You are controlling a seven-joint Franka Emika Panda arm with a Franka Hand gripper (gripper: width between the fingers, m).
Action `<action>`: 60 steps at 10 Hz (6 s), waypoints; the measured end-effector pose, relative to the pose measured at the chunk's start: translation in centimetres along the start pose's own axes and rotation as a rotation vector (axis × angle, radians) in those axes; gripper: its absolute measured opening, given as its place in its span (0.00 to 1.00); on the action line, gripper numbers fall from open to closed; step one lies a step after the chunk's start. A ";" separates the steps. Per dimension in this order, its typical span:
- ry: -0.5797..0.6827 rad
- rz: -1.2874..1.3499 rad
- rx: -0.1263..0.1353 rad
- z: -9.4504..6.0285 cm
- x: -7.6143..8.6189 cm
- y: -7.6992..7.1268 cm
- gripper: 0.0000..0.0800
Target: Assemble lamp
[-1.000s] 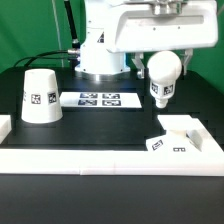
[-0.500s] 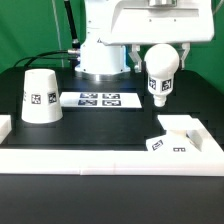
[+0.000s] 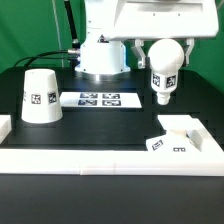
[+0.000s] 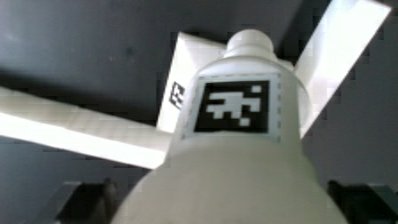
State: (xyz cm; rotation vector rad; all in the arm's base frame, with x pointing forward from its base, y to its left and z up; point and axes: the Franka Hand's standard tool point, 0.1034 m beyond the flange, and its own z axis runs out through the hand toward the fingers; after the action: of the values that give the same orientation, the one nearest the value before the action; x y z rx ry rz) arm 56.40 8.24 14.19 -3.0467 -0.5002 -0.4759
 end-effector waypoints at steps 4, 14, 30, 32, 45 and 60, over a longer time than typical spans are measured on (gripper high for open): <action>-0.002 -0.010 0.003 0.2 1.1 0.1 0.72; 0.076 -0.069 -0.014 0.7 4.8 0.7 0.72; 0.095 -0.090 -0.021 3.2 3.8 0.4 0.72; 0.089 -0.091 -0.019 3.7 3.5 0.2 0.72; 0.095 -0.081 -0.020 3.3 2.5 -0.1 0.87; -0.256 -0.070 0.081 3.2 1.6 -1.3 0.87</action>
Offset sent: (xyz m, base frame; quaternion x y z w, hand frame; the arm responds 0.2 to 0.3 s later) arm 0.0000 0.0000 0.0000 0.0000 0.0000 0.0000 1.0000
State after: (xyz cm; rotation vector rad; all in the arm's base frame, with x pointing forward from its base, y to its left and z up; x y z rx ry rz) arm 58.37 10.22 11.55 -3.0341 -0.6189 -0.0636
